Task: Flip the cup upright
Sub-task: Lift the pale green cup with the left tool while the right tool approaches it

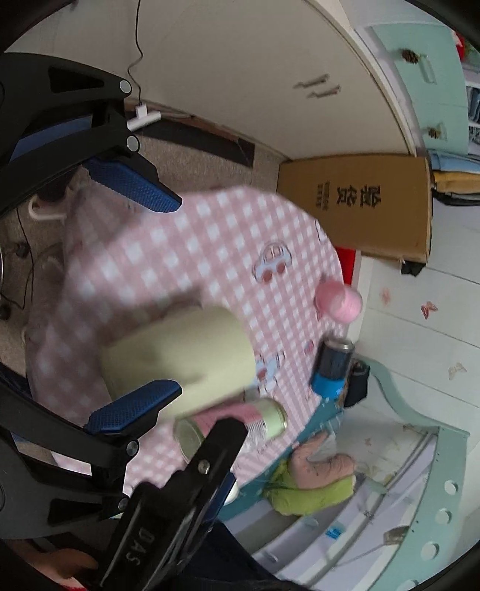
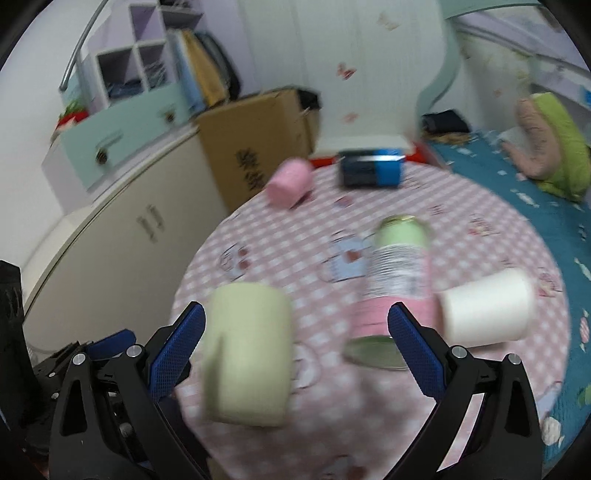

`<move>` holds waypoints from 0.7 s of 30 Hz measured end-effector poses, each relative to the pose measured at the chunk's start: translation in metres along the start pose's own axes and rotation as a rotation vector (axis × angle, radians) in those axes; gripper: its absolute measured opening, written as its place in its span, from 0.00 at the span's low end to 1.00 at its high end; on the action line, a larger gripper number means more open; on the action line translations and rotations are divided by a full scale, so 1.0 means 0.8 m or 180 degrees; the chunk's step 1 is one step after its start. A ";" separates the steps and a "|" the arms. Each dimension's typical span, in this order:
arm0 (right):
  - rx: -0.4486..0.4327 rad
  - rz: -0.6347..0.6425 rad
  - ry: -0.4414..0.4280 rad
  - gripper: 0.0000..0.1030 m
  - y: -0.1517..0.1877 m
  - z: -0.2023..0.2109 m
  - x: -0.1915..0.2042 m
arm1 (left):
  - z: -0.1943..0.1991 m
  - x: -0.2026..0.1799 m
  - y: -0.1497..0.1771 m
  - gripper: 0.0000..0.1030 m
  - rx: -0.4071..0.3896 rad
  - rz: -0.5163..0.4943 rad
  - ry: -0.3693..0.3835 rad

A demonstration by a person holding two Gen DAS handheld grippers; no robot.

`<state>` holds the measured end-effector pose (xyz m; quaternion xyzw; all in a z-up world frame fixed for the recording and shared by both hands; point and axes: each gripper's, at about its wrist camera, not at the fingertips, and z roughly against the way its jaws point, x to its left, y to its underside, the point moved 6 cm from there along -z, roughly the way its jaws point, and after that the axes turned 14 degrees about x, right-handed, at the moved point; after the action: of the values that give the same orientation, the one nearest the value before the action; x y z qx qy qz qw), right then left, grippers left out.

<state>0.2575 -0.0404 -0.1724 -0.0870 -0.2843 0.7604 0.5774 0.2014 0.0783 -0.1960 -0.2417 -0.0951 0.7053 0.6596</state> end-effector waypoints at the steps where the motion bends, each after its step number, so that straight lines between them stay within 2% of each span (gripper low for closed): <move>1: 0.0089 0.0032 -0.0005 0.93 -0.001 -0.011 0.009 | 0.001 0.003 0.002 0.90 -0.0005 0.0001 0.0000; 6: 0.0382 0.0089 -0.0031 0.93 -0.008 -0.049 0.029 | -0.003 0.019 0.008 0.90 0.0032 0.0029 -0.0009; 11: 0.0577 0.0176 0.0060 0.93 -0.006 -0.074 0.039 | -0.008 0.035 0.006 0.90 0.0055 0.0097 0.0029; 13: 0.0628 0.0221 0.0068 0.90 -0.004 -0.079 0.042 | -0.010 0.036 0.006 0.90 0.0064 0.0079 0.0042; 16: 0.0739 0.0191 0.0019 0.76 -0.006 -0.095 0.038 | -0.016 0.033 0.006 0.90 0.0098 0.0036 0.0080; 21: 0.0813 0.0146 -0.0069 0.74 -0.007 -0.104 0.035 | -0.027 0.026 0.007 0.90 0.0168 -0.0019 0.0174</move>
<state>0.2916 0.0140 -0.2330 -0.0111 -0.1893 0.8043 0.5632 0.2065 0.0941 -0.2216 -0.2431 -0.0591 0.6987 0.6703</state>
